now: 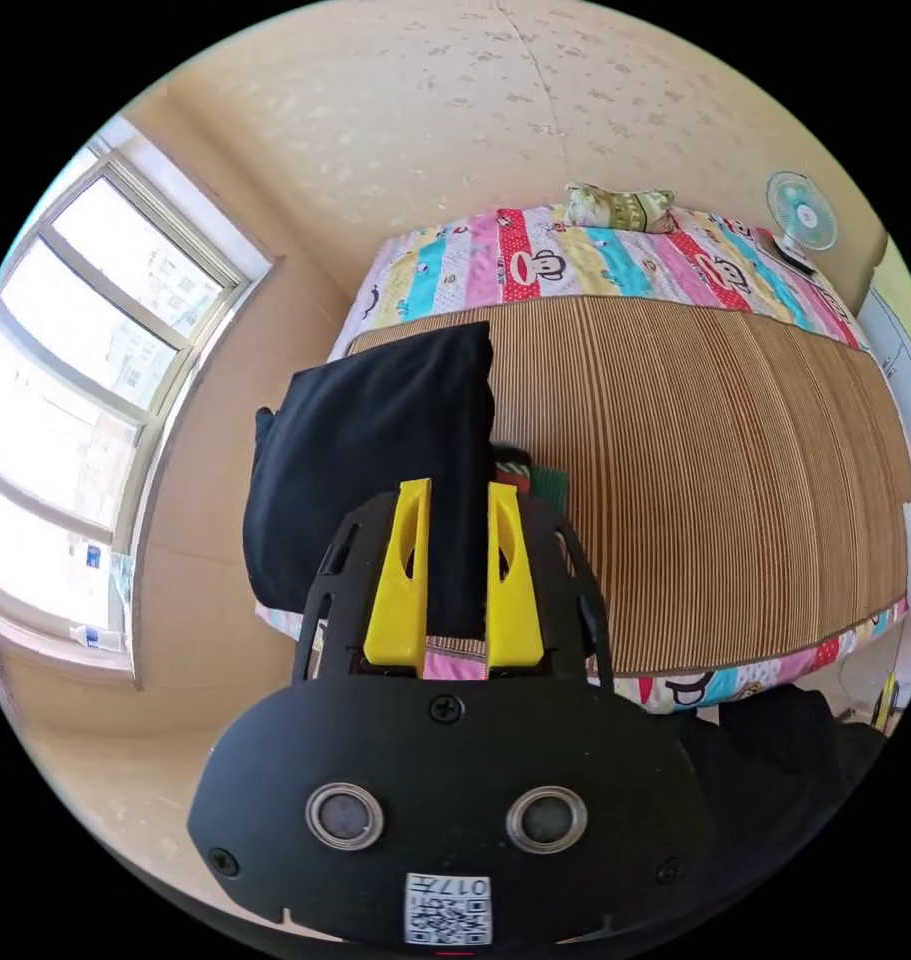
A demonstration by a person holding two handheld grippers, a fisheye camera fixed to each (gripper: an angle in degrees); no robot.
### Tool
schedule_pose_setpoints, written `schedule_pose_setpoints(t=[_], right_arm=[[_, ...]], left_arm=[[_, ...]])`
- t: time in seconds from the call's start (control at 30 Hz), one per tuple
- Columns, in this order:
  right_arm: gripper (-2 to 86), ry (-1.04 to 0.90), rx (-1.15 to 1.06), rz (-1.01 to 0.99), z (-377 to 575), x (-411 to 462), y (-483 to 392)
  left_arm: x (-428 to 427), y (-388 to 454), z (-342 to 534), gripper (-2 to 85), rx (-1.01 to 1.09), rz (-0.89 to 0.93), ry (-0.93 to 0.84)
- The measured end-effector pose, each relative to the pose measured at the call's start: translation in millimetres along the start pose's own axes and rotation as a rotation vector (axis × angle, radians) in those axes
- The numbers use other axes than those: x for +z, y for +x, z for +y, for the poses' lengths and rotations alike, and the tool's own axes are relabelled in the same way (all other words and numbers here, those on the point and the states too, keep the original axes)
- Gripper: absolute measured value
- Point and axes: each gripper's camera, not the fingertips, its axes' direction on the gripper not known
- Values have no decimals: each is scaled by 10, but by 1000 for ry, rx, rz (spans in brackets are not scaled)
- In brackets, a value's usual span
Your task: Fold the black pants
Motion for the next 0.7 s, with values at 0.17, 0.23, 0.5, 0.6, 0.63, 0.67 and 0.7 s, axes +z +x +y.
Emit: schedule_pose_setpoints(t=[0.17, 0.23, 0.5, 0.6, 0.63, 0.67, 0.7], right_arm=[[4, 2, -42, -12, 97, -256, -122], [5, 11, -41, -6, 97, -306, -166], [5, 54, -28, -55, -45, -284, -303], [5, 72, -30, -100, -182, -269, -371], [5, 78, -36, -124, -250, -270, -406], [4, 79, -44, -144, -329, -270, -442], [4, 76, -47, -150, -370, -270, -460]], left_arm=[[85, 74, 331, 107, -27, -59, -105], [192, 120, 438, 109, -33, -65, -168], [-76, -498, 659, 85, -334, 260, -249], [-154, -795, 740, 26, -401, 471, -253], [-179, -849, 764, 19, -406, 504, -246], [-247, -941, 815, 3, -396, 558, -224], [-342, -1013, 869, -2, -372, 595, -195]])
